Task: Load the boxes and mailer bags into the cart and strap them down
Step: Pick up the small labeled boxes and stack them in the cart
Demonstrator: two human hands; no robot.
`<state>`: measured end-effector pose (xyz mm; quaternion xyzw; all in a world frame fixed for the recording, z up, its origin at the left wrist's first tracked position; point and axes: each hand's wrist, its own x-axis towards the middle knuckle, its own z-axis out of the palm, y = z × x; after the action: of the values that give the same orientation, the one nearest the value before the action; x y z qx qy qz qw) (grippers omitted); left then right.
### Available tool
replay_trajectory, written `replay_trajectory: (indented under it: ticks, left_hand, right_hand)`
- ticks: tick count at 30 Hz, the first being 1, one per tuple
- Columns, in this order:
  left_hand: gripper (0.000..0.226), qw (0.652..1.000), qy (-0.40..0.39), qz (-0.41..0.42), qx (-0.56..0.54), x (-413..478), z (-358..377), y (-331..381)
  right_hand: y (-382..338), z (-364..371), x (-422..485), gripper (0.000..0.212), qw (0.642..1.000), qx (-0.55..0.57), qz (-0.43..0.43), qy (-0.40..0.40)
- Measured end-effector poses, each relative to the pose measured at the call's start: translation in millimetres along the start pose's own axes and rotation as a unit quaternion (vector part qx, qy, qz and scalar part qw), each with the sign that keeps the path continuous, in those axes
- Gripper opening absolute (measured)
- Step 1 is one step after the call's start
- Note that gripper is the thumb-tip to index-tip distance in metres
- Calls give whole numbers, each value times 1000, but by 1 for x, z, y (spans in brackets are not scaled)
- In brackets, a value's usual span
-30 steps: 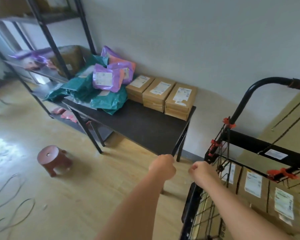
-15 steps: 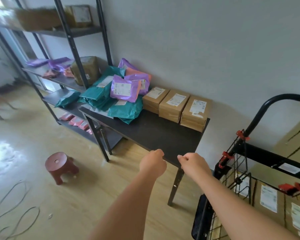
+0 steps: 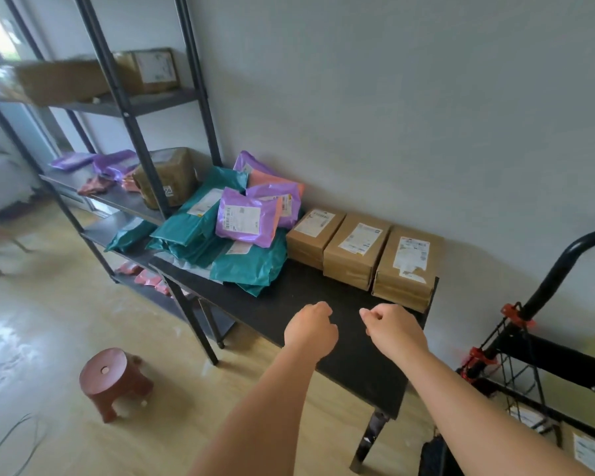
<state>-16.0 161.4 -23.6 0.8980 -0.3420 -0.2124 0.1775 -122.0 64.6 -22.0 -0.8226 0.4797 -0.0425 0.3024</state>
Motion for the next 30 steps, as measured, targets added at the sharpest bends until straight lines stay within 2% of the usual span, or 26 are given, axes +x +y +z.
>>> replay_trajectory:
  ticks: [5, 11, 15, 24, 26, 30]
  left_hand:
    - [44, 999, -10, 28, 14, 68, -12, 33]
    - [32, 999, -29, 35, 29, 134, -9, 71]
    - [42, 997, -50, 47, 19, 162, 2, 85]
    - [48, 992, -71, 104, -13, 225, 23, 127]
    - [46, 991, -75, 111, -21, 235, 27, 136]
    - [48, 987, -110, 117, -11, 255, 38, 152]
  right_hand:
    - [-3, -18, 66, 33, 1000, 19, 13, 14]
    - [6, -38, 128, 36, 998, 16, 39, 52]
    - [20, -43, 155, 35, 995, 9, 72, 69]
    - [46, -58, 203, 21, 983, 33, 139, 112]
    - [50, -60, 211, 31, 981, 35, 153, 114]
    - [54, -60, 228, 66, 977, 37, 179, 112]
